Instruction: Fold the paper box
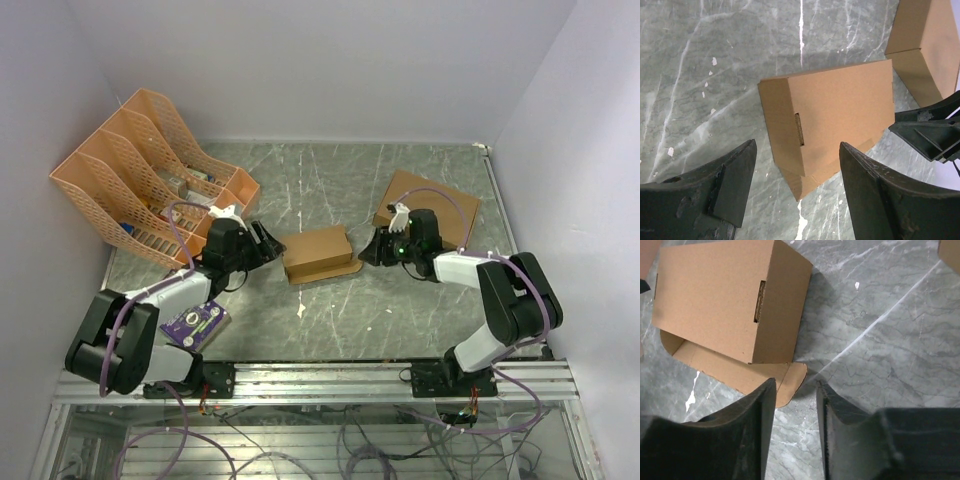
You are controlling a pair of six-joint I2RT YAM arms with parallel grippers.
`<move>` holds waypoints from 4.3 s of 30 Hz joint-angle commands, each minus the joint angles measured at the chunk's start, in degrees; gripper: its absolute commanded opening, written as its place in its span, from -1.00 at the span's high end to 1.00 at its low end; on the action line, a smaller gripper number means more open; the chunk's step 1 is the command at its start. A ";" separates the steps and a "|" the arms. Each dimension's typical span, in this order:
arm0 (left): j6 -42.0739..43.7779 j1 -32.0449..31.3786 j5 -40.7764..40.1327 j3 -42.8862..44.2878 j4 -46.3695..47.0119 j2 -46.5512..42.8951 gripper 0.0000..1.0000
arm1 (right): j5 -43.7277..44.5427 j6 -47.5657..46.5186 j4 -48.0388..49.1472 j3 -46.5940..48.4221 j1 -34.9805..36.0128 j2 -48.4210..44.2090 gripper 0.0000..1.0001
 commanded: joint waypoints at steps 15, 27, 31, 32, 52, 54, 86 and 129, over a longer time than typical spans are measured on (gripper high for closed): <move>-0.34 -0.71 4.52 2.05 5.15 6.18 -0.47 | -0.93 -0.76 -2.57 1.41 2.88 3.25 0.75; -0.23 -3.09 3.78 3.41 3.12 5.72 -0.44 | 5.49 -7.36 -6.65 4.73 4.10 1.60 0.94; 3.97 -3.20 0.58 5.13 -3.02 3.45 -0.45 | 4.91 -6.44 -6.81 5.27 4.14 2.56 0.91; 5.85 -3.20 -0.43 5.69 -4.92 2.58 -0.45 | 4.83 -6.24 -7.00 5.56 4.10 2.90 0.90; 32.67 -2.94 5.54 31.99 -14.93 21.78 -0.59 | 5.22 -7.72 -10.90 10.01 4.14 5.56 0.88; 32.72 -3.02 6.85 32.38 -14.47 22.87 -0.58 | 5.26 -8.05 -10.94 10.09 4.18 5.36 0.86; 36.19 -5.85 1.47 38.68 -27.30 30.84 -0.48 | 9.26 -13.18 -10.99 11.20 7.17 3.73 0.82; 33.80 -7.13 -0.56 39.58 -28.99 35.21 -0.48 | 8.50 -17.77 -10.21 6.12 9.81 0.38 1.00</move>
